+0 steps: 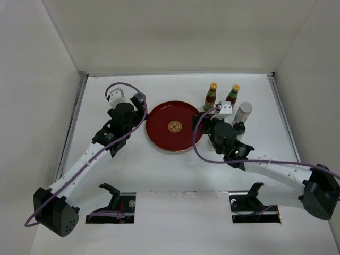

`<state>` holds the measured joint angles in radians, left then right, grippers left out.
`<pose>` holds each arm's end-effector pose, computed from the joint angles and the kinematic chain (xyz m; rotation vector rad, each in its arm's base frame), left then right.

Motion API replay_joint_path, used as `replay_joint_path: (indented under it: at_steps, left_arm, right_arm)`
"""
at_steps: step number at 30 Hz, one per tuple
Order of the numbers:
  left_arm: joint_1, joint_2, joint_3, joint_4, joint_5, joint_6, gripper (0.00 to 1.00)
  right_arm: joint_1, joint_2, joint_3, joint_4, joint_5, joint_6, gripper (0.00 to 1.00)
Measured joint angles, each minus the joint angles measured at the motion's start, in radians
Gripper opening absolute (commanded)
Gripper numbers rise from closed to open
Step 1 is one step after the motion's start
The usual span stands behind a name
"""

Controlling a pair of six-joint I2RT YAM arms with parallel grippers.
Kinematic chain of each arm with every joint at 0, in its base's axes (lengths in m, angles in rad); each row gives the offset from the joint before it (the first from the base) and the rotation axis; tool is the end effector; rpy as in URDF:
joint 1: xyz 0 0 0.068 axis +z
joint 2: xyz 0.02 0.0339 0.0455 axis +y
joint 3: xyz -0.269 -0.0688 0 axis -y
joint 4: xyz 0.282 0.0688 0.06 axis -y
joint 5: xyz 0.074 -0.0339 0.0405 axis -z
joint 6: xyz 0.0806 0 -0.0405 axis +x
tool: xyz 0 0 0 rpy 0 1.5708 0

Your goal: Organize the condiment bottles

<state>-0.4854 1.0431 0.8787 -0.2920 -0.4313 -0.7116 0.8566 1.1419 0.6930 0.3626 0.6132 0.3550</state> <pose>0.2852 -0.1124 0.2941 -0.4920 1.9369 -0.3367 0.2496 0.2172 0.2778 0.0527 1.6570 0.4172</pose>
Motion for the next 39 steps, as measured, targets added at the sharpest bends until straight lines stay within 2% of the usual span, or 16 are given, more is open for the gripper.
replay_joint_path:
  at_steps: [3,5,6,8,9,11,12,13,15,17,19,21,24,28,39]
  left_arm:
    - [0.019,0.000,-0.002,0.043,0.010,-0.008,0.70]
    - [0.032,0.000,-0.005,0.087,0.012,-0.008,0.68]
    - [0.038,0.004,-0.004,0.108,0.011,-0.002,0.68]
    - [0.048,0.032,0.013,0.134,0.003,0.013,0.68]
    - [0.050,0.061,0.034,0.140,-0.005,0.023,0.65]
    - [0.055,0.139,0.096,0.142,-0.018,0.047,0.54]
    - [0.057,0.180,0.128,0.144,-0.024,0.059,0.45]
    - [0.059,0.225,0.166,0.143,-0.029,0.077,0.42]
    - [0.060,0.309,0.236,0.140,-0.037,0.117,0.44]
    - [0.061,0.374,0.292,0.129,-0.048,0.158,0.56]
    - [0.066,0.434,0.346,0.109,-0.056,0.198,0.72]
    - [0.072,0.492,0.397,0.090,-0.063,0.235,0.77]
    - [0.085,0.554,0.438,0.075,-0.065,0.264,0.81]
    - [0.121,0.606,0.444,0.056,-0.060,0.271,0.81]
    - [0.175,0.708,0.469,0.047,-0.007,0.251,0.80]
  right_arm:
    - [0.000,-0.003,-0.063,0.001,0.000,0.001,0.76]
    - [0.000,-0.013,-0.082,0.005,-0.003,0.001,0.68]
    - [-0.002,-0.026,-0.090,0.005,-0.005,0.001,0.58]
    - [-0.013,-0.053,-0.104,0.012,-0.016,0.000,0.24]
    - [-0.023,-0.062,-0.106,0.014,-0.021,-0.002,0.15]
    - [-0.047,-0.072,-0.107,0.021,-0.031,0.012,0.12]
    - [-0.056,-0.073,-0.107,0.022,-0.034,0.018,0.13]
    - [-0.063,-0.074,-0.107,0.022,-0.035,0.022,0.16]
    - [-0.065,-0.074,-0.107,0.021,-0.039,0.026,0.30]
    - [-0.065,-0.074,-0.107,0.022,-0.045,0.029,0.43]
    - [-0.065,-0.073,-0.107,0.023,-0.048,0.029,0.56]
    - [-0.065,-0.069,-0.107,0.026,-0.050,0.028,0.65]
    - [-0.064,-0.052,-0.107,0.029,-0.054,0.023,0.73]
    - [-0.063,-0.022,-0.107,0.028,-0.061,0.016,0.79]
    - [-0.063,-0.014,-0.107,0.032,-0.072,0.014,0.80]
